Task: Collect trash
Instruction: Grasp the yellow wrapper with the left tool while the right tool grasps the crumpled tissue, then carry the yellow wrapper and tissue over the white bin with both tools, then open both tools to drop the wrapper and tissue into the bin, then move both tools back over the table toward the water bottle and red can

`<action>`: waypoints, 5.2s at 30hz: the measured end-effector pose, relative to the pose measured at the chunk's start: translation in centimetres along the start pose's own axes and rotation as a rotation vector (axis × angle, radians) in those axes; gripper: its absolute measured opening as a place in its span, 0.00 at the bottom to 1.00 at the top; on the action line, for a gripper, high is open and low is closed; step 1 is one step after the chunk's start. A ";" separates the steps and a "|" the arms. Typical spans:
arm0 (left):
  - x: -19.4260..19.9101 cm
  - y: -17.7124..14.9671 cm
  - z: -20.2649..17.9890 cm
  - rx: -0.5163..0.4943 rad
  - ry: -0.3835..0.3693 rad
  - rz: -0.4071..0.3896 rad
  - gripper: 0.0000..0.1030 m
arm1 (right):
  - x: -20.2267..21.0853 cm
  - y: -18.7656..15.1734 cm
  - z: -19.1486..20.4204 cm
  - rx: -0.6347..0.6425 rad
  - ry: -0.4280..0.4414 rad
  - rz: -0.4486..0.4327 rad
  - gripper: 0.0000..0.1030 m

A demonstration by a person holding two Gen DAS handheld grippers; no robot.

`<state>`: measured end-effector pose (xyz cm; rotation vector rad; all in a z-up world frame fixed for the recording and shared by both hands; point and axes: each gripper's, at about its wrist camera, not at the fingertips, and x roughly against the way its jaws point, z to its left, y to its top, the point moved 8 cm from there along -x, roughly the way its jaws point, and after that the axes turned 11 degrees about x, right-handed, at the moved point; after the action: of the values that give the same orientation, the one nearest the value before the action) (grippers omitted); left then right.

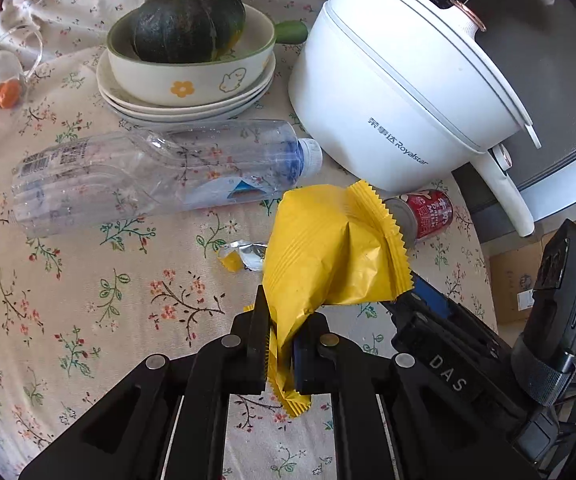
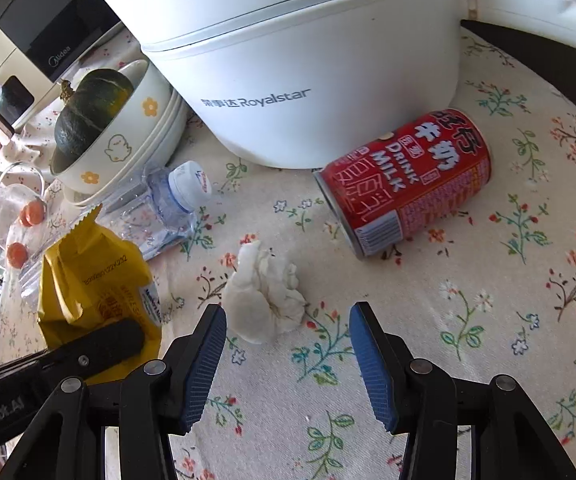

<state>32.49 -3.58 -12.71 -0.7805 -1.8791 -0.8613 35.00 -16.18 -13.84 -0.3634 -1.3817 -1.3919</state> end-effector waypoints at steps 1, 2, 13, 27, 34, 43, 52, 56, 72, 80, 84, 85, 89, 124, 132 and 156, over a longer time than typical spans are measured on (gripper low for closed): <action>0.4 0.0 0.6 0.001 0.015 -0.005 0.08 | -0.4 0.2 0.2 -0.001 -0.001 0.001 0.55; 0.6 -0.1 1.1 0.004 0.026 -0.006 0.08 | -0.6 0.2 0.4 0.001 -0.005 0.002 0.55; 1.2 -0.8 4.1 0.009 0.055 0.006 0.08 | -3.5 -0.2 1.9 0.082 -0.059 0.061 0.33; 3.9 -3.1 2.0 -0.108 0.044 -0.043 0.07 | 2.3 -2.1 3.3 0.121 -0.069 0.017 0.31; 3.5 -5.2 -0.9 -0.180 0.014 -0.010 0.07 | 3.9 -4.6 2.2 0.121 -0.095 0.047 0.31; 3.2 -10.8 -4.2 -0.206 -0.054 0.115 0.07 | 9.3 -9.1 -2.4 -0.018 -0.096 0.029 0.31; 7.8 -15.6 -5.0 -0.244 -0.084 0.093 0.07 | 14.5 -11.9 -5.3 -0.078 -0.087 0.017 0.31; 9.6 -19.3 -4.3 -0.263 -0.135 0.103 0.07 | 16.8 -13.8 -6.1 -0.100 -0.070 0.029 0.32; 6.3 -32.6 -6.4 -0.450 -0.174 0.233 0.07 | 22.9 -26.5 -7.9 -0.219 -0.132 0.137 0.32; 4.7 -34.9 -7.9 -0.601 -0.093 0.181 0.07 | 18.5 -33.2 -8.4 -0.212 -0.134 0.314 0.32; 3.1 -35.9 -8.4 -0.600 -0.117 0.233 0.07 | 17.1 -34.5 -7.8 -0.162 -0.098 0.375 0.34; 2.7 -36.1 -8.5 -0.600 -0.116 0.240 0.07 | 16.9 -34.8 -7.9 -0.154 -0.088 0.387 0.36; 1.7 -36.9 -8.9 -0.601 -0.122 0.275 0.07 | 15.9 -37.3 -7.9 -0.145 -0.062 0.486 0.48; -3.2 -42.8 -11.0 -0.711 -0.124 0.445 0.52 | 23.0 -31.2 -13.1 -0.300 -0.229 0.211 0.63; 0.6 -34.5 -9.3 -0.583 -0.128 0.310 0.52 | 22.5 -29.8 -12.4 -0.298 -0.222 0.200 0.63; 7.3 -2.3 1.1 -0.593 0.182 -0.169 0.63 | 17.6 -23.8 -6.7 -0.216 -0.123 0.153 0.66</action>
<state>27.20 -2.74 -7.09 -0.8611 -1.5501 -1.5815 12.23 -36.26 -13.71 -0.6931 -1.2757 -1.4128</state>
